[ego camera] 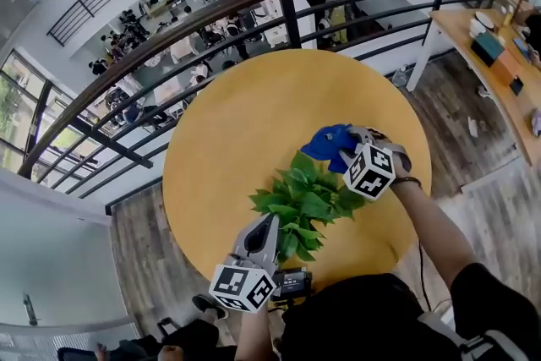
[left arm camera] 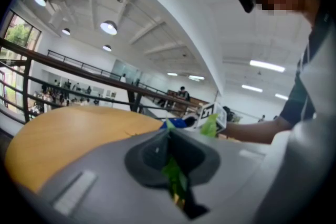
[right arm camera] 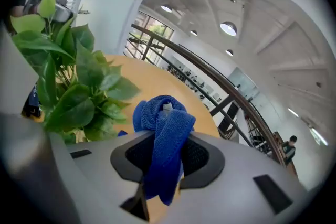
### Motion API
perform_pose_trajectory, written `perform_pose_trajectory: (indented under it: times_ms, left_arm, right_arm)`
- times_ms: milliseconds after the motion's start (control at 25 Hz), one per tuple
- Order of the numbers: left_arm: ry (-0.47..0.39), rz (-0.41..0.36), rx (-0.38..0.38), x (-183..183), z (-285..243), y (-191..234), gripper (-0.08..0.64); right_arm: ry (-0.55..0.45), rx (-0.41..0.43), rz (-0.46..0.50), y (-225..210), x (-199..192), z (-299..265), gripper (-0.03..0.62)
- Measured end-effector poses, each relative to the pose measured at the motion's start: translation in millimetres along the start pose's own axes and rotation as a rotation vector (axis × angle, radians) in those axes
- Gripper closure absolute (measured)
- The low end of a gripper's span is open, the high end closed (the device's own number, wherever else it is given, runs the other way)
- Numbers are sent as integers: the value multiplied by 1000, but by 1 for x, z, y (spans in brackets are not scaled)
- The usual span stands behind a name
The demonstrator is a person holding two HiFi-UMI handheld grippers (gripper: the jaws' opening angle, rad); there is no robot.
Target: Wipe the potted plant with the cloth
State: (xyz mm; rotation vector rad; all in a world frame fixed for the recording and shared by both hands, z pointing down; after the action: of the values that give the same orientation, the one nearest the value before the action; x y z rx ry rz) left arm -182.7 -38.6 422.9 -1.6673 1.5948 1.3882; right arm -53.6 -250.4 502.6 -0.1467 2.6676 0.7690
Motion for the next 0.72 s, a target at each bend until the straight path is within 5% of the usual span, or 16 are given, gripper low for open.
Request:
perform_pose_trajectory:
  times_ms: [160,320,400,520,640,720]
  left_arm:
    - [-9,9,4,0,2,1,560]
    - [-13,10,3,1,0,1,560]
    - [-12,9,1,1,0,0,560]
    - [-12,10,8,2,-1,2,560]
    - [-5,14,15,4,-3,2,560]
    - [-1,11,12,4,-4,1,560]
  right_arm:
    - [32,-155,-34,-37,-19,15,471]
    - [-191,-161,-79,-44,20,81,471]
    - [-371,-84,-85,-30,53,125,471]
    - [-570,138,-71,8,98,168,470]
    - [-587,311,-57,46,109,166,469]
    - [-485,297,-9,60,96,133,470]
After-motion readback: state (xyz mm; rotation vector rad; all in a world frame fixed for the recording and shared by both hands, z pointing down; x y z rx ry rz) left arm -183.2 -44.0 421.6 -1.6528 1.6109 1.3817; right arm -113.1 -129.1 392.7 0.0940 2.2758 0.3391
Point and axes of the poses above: the fingertips, and each gripper's own axes: z backward along the fingers, y to its left, x out of its top, the point moved 2 cm from there along z, backward along the fingers, and after that the axes turned 12 degrees about y, right-handed, at the moved point
